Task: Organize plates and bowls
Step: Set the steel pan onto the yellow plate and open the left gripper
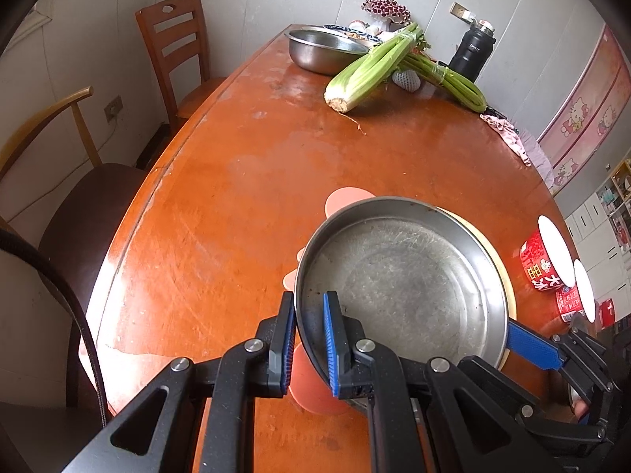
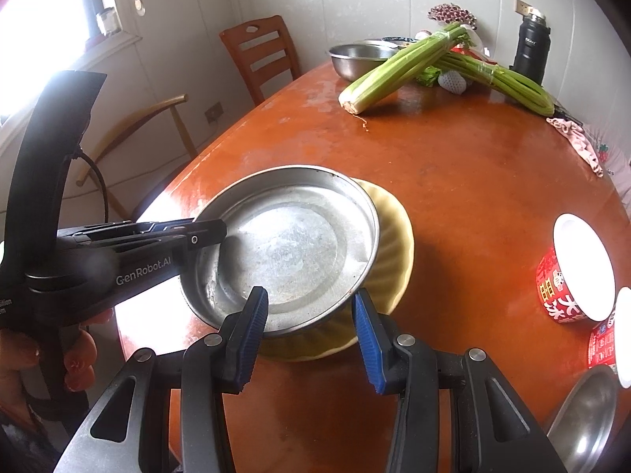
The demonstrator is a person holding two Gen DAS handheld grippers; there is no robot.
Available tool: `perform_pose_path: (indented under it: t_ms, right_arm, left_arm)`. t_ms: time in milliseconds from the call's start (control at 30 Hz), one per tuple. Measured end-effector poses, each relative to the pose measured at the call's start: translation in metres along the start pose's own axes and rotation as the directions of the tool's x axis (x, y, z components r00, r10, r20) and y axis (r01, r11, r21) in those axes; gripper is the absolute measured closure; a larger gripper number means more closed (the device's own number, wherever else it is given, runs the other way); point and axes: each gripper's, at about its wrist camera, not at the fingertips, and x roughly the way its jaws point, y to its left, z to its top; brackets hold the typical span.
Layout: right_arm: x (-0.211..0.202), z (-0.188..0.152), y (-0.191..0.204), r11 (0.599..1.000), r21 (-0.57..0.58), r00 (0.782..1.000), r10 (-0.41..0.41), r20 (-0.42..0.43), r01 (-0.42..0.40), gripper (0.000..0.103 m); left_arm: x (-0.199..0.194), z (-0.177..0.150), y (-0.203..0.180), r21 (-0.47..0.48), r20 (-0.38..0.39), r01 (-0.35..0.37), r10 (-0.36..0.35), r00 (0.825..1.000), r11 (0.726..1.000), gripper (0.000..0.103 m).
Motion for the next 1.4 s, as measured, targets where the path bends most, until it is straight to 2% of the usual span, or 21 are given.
perform_pose_path:
  t_ms: [633, 1233, 1333, 1400]
  right_arm:
    - [-0.001, 0.001, -0.003, 1.000, -0.005, 1.000, 0.003, 0.011, -0.003, 0.056]
    - [-0.014, 0.000, -0.007, 1.000, 0.011, 0.999, 0.002, 0.040, -0.003, 0.055]
    - [-0.017, 0.000, -0.008, 1.000, 0.015, 0.999, 0.003, 0.045, -0.004, 0.055]
    - [-0.018, 0.000, -0.009, 1.000, 0.017, 0.999, 0.004, 0.052, -0.005, 0.055]
  left_arm:
    - [0.002, -0.002, -0.002, 0.003, -0.013, 0.020, -0.020, 1.000, 1.000, 0.091]
    - [0.002, -0.002, -0.004, 0.017, -0.014, 0.010, -0.010, 1.000, 1.000, 0.089]
    - [0.002, -0.001, -0.005, 0.012, -0.014, 0.014, -0.014, 1.000, 1.000, 0.087]
    - [0.002, -0.001, -0.005, 0.009, -0.016, 0.021, -0.021, 1.000, 1.000, 0.081]
